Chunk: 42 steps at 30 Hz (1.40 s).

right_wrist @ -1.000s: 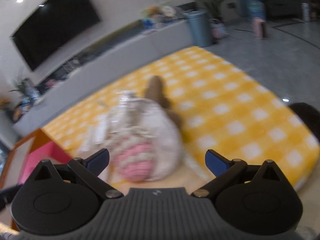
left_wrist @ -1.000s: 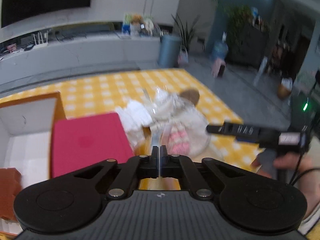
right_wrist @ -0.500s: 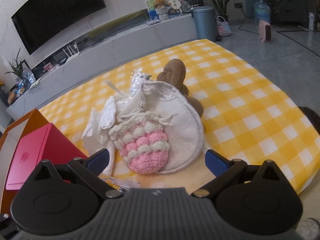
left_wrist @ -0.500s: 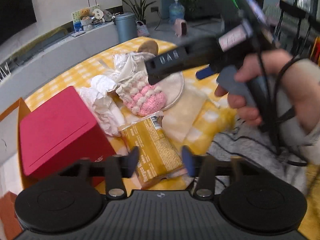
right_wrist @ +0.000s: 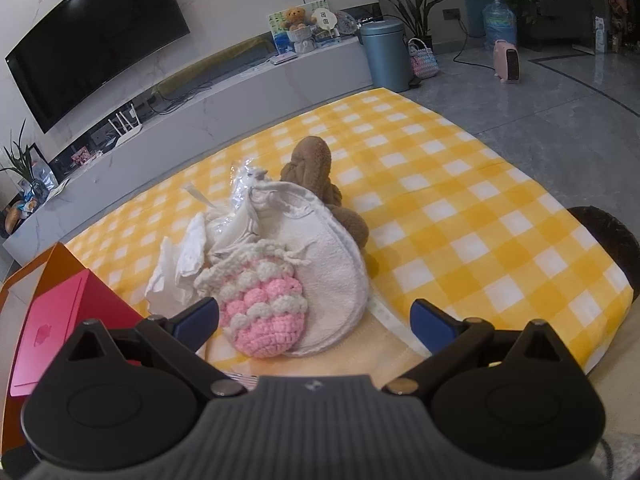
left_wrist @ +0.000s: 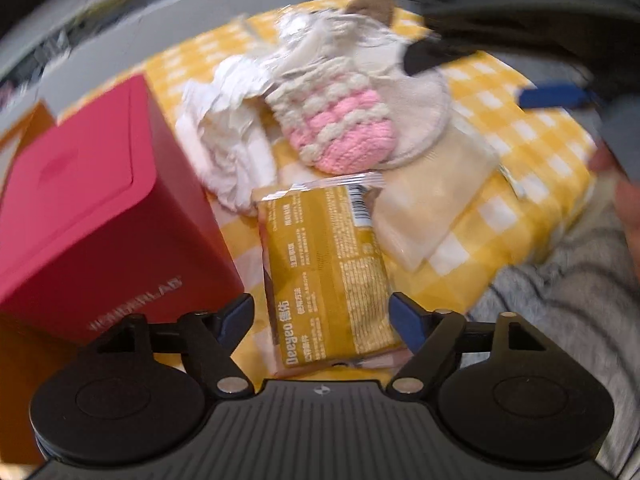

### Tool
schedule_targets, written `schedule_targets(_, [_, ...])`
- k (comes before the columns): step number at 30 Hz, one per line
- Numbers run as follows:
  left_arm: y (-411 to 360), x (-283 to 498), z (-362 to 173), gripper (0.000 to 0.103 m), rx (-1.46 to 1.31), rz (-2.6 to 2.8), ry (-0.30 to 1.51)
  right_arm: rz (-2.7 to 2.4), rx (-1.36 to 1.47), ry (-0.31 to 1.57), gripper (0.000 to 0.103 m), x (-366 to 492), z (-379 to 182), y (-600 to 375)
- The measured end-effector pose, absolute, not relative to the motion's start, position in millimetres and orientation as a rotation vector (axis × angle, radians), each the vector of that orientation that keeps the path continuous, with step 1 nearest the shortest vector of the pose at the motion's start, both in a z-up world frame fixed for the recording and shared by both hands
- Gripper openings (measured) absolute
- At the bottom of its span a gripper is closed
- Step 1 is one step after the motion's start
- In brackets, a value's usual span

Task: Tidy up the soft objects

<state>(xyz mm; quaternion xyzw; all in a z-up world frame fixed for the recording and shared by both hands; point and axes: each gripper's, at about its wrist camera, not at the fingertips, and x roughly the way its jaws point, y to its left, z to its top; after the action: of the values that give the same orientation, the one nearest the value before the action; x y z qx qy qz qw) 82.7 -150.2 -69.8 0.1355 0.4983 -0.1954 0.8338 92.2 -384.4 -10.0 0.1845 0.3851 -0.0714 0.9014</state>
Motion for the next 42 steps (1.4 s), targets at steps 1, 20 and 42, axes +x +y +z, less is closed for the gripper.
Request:
schedule_targets(1, [-149, 87, -73, 0.092, 0.251, -0.411, 1.082, -0.149, 0.38, 0.8, 0.1, 92, -10, -384])
schedule_targets(20, [-142, 95, -90, 0.062, 0.162, -0.431, 1.093, -0.157, 0.393, 0.811, 0.1, 91, -11, -389])
schedule_targets(42, [-43, 68, 18, 0.056, -0.13, -0.547, 0.799, -0.06, 0.238, 0.76, 0.097, 114, -18, -362])
